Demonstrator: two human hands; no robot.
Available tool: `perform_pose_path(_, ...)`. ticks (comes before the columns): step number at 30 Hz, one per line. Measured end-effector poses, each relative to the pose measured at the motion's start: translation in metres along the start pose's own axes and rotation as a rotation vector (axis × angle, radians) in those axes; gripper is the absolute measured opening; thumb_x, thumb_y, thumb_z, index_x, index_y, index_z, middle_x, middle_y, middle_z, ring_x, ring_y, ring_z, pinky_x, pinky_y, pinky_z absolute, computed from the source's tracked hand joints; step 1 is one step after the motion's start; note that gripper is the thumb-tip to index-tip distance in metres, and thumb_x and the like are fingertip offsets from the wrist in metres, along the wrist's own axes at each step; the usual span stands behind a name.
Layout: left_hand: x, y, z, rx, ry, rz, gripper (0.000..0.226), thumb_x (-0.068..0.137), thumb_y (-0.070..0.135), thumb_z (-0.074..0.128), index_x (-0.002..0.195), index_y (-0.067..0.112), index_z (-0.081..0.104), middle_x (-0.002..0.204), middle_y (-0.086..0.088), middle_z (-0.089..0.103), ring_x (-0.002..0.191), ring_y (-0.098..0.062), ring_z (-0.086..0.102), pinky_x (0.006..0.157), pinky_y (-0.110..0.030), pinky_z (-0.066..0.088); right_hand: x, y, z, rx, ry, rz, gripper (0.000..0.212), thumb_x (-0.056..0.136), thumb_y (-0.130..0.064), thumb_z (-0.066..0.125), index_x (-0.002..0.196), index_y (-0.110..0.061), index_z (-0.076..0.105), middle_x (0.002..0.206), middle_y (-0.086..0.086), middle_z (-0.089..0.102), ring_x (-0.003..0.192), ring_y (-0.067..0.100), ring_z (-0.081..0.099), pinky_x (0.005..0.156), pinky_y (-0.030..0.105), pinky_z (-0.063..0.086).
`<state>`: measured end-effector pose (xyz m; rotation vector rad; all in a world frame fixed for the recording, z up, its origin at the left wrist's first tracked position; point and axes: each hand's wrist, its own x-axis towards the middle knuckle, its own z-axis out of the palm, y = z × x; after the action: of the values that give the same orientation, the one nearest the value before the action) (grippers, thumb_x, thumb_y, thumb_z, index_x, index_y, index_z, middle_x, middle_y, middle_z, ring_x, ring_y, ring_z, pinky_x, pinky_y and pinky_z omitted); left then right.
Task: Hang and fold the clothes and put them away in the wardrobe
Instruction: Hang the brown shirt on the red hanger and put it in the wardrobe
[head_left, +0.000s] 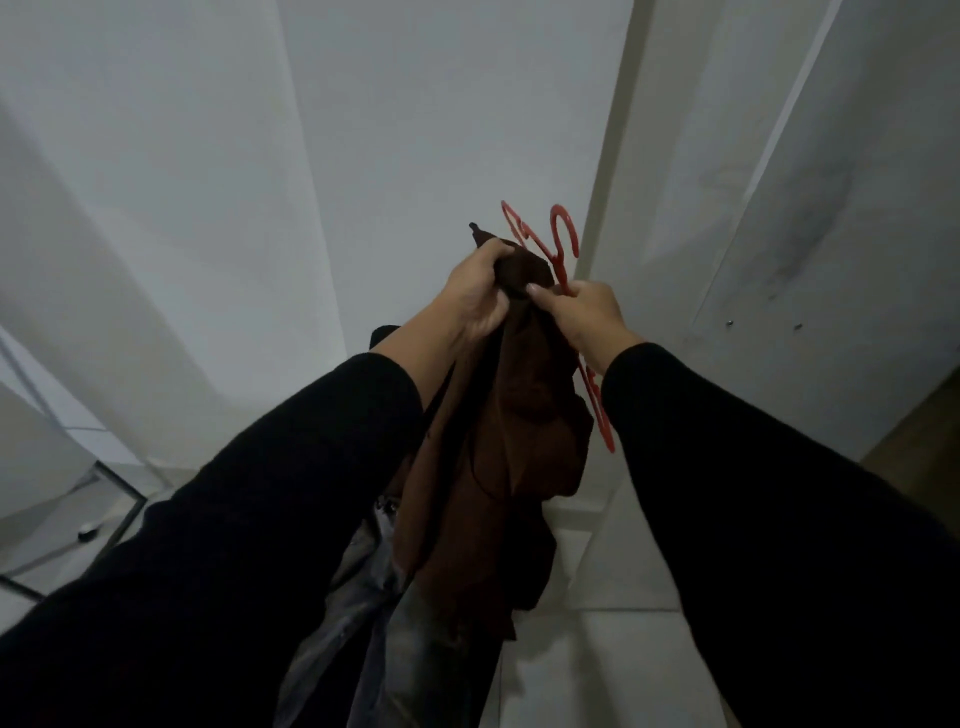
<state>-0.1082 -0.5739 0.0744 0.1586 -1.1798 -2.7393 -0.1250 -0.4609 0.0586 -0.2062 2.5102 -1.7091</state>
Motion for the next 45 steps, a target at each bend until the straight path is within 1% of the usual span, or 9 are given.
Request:
perform_pose_path(5,-0.040,0.012,0.003,0.137,-0.123,-0.027,0.011,0.091,0.007,0.042,0.096,-0.001,0.048,0.105,-0.020,0.053,0.100,-0.029,0.054,0.085,-0.034,0.051,-0.037,-0.025,-0.007,0.017,0.102,-0.048,0.010,0.091,-0.020,0.060,0.095,-0.013,0.065,0.100,0.003,0.065,0.095,0.017,0.061,0.095,0.035,0.050)
perform_pose_path(8,-0.062,0.020,0.001,0.469,-0.135,-0.119,0.017,0.093,0.016,0.040,0.097,0.003,0.050,0.083,-0.011,0.054,0.080,-0.021,0.056,0.069,-0.029,0.048,-0.058,-0.048,-0.024,-0.025,0.211,-0.118,0.005,0.092,-0.020,0.058,0.095,-0.020,0.062,0.106,0.002,0.061,0.099,0.018,0.059,0.089,0.028,0.049)
perform_pose_path(13,-0.082,0.028,-0.013,1.146,-0.067,-0.419,0.039,0.091,0.047,0.047,0.101,0.010,0.051,0.071,0.001,0.052,0.075,-0.016,0.064,0.082,-0.030,0.048,-0.099,-0.093,-0.058,-0.122,0.205,-0.250,0.005,0.094,-0.019,0.057,0.098,-0.020,0.057,0.096,-0.003,0.056,0.092,0.012,0.055,0.078,0.023,0.040)
perform_pose_path(18,-0.083,0.020,-0.019,1.341,0.217,0.097,0.093,0.069,0.066,0.067,0.138,0.013,0.033,0.137,-0.012,0.039,0.128,-0.032,0.040,0.099,-0.042,0.042,-0.131,-0.123,-0.086,-0.230,0.163,-0.351,0.009,0.094,-0.022,0.056,0.103,-0.023,0.054,0.089,-0.009,0.052,0.087,0.006,0.050,0.082,0.025,0.041)
perform_pose_path(23,-0.094,0.022,0.006,1.503,-0.135,0.154,0.053,0.087,0.050,0.057,0.129,0.018,0.052,0.127,-0.006,0.055,0.120,-0.027,0.050,0.097,-0.033,0.040,-0.153,-0.128,-0.108,-0.296,0.150,-0.368,0.011,0.095,-0.024,0.055,0.106,-0.021,0.054,0.091,-0.007,0.053,0.095,0.013,0.051,0.091,0.031,0.045)
perform_pose_path(26,-0.103,0.022,0.020,1.719,-0.060,0.128,0.035,0.094,0.025,0.044,0.119,0.005,0.058,0.122,-0.015,0.059,0.112,-0.031,0.054,0.086,-0.031,0.042,-0.163,-0.121,-0.122,-0.285,0.188,-0.341,0.008,0.095,-0.022,0.055,0.103,-0.022,0.054,0.097,-0.003,0.054,0.094,0.013,0.052,0.087,0.030,0.044)
perform_pose_path(34,-0.141,0.058,0.067,1.102,-0.021,-0.104,0.025,0.098,0.009,0.032,0.086,0.000,0.053,0.086,-0.016,0.061,0.071,-0.026,0.060,0.059,-0.034,0.054,-0.182,-0.070,-0.162,-0.198,0.307,-0.160,0.012,0.096,-0.026,0.051,0.085,-0.022,0.054,0.079,-0.005,0.050,0.070,0.007,0.046,0.065,0.022,0.039)
perform_pose_path(40,-0.187,0.076,0.122,1.241,-0.108,-0.222,0.026,0.092,0.014,0.039,0.101,-0.001,0.059,0.098,-0.019,0.066,0.088,-0.034,0.065,0.072,-0.039,0.053,-0.200,-0.071,-0.176,0.037,0.552,-0.266,0.029,0.102,-0.036,0.034,0.118,-0.019,0.052,0.090,-0.006,0.052,0.079,0.009,0.050,0.072,0.025,0.044)
perform_pose_path(45,-0.209,0.065,0.136,1.205,-0.134,-0.200,0.025,0.084,0.002,0.035,0.082,-0.001,0.060,0.082,-0.019,0.066,0.072,-0.034,0.066,0.064,-0.036,0.054,-0.212,-0.091,-0.184,0.482,0.539,-0.303,0.024,0.101,-0.033,0.039,0.086,-0.024,0.056,0.069,-0.008,0.045,0.060,0.005,0.042,0.056,0.019,0.036)
